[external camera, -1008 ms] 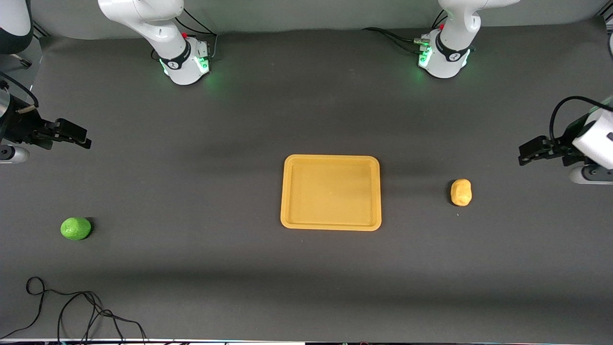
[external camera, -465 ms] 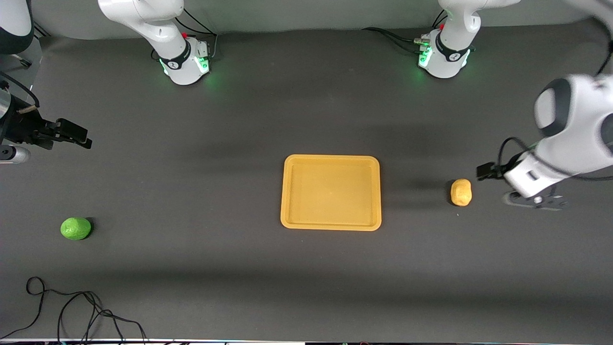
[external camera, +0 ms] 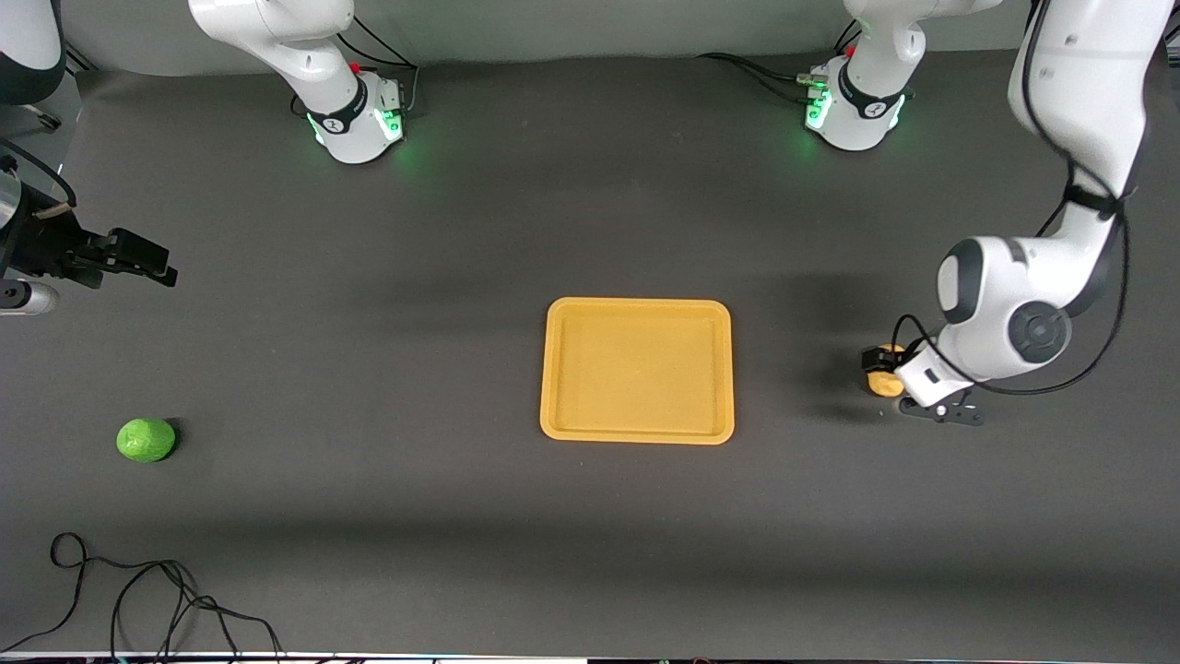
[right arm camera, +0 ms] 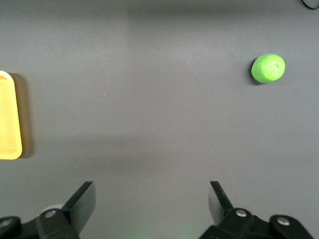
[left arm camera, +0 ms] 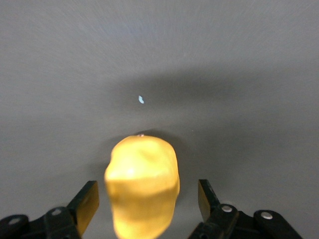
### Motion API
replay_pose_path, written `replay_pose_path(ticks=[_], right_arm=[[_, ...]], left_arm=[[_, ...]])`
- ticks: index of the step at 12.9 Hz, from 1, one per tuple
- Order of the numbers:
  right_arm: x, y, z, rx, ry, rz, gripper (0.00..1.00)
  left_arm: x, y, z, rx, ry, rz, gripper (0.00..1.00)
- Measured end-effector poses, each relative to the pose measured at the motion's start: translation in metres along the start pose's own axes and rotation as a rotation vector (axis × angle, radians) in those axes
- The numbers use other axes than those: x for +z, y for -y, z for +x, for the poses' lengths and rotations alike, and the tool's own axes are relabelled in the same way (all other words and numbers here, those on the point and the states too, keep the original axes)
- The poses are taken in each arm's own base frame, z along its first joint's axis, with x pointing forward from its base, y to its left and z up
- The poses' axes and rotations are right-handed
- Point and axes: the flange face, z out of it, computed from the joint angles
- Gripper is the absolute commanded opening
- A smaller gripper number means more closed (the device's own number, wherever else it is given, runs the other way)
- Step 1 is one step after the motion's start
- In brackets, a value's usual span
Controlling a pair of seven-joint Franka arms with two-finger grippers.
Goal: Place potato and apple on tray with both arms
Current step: 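Reach the left gripper down to the yellow potato and grasp it, then carry the potato with the left gripper over the yellow tray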
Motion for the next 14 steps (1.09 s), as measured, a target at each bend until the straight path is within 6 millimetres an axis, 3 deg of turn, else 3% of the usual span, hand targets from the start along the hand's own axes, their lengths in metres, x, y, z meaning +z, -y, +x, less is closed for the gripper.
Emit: replay_pose_path(ticks=[2,3,5,7,8,9,11,12,13,14], right_arm=[[0.0,0.0,0.0,0.0,0.0,0.0,1.0],[0.0,0.0,0.0,0.0,0.0,0.0,1.0],[0.0,0.0,0.0,0.0,0.0,0.0,1.0],[0.0,0.0,0.0,0.0,-0.001,0.0,1.0],[0.0,0.0,0.001,0.0,-0.005,0.0,1.0],[-0.001,0.0,0.002,0.0,-0.014,0.0,1.0],[-0.003,-0.007,0.006,-0.014,-0.047,-0.026,1.0],[-0.001,-0.022,0.01,-0.031,-0.06,-0.042,1.0],[0.003,-0.049,0.014,-0.052,-0.07,-0.049,1.0],[0.009,-0.084,0.017,-0.073,-0.079,-0.056,1.0]], left_arm=[[0.021,0.0,0.001,0.002,0.015,-0.006,0.35],[0.019,0.001,0.002,0.003,0.012,-0.005,0.21],[-0.004,0.001,0.005,0.002,0.011,-0.003,0.17],[-0.046,-0.008,0.011,-0.037,0.02,-0.009,0.16],[-0.067,-0.028,0.017,-0.071,0.009,-0.014,0.15],[-0.083,-0.06,0.024,-0.102,-0.011,-0.016,0.15],[-0.09,-0.145,0.032,-0.138,-0.035,-0.016,0.16],[-0.088,-0.186,0.034,-0.15,-0.049,-0.018,0.16],[-0.082,-0.223,0.035,-0.168,-0.064,-0.023,0.17],[-0.075,-0.253,0.035,-0.184,-0.075,-0.029,0.24]])
